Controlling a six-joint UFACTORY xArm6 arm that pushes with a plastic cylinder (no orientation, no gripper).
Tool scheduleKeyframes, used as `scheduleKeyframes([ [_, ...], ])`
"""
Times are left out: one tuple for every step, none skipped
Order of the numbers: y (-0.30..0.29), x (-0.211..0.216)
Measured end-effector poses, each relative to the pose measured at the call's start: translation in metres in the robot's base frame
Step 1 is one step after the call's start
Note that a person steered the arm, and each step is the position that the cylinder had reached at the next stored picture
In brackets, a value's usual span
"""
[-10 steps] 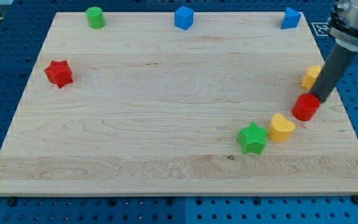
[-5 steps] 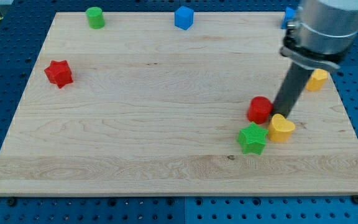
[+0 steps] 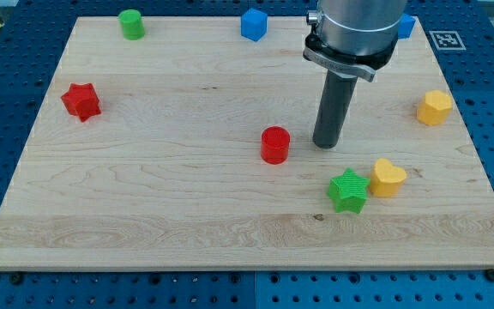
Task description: Push the red circle to the left side of the board
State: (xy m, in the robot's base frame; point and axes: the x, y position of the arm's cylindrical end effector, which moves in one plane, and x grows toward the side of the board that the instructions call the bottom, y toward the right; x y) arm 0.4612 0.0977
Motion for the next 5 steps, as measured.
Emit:
scheduleKeyframes([
  [-0.011, 0.002],
  [-0.011, 0.002],
  [-0.022, 0.002],
  [-0.046, 0.002],
  [-0.088, 0.002],
])
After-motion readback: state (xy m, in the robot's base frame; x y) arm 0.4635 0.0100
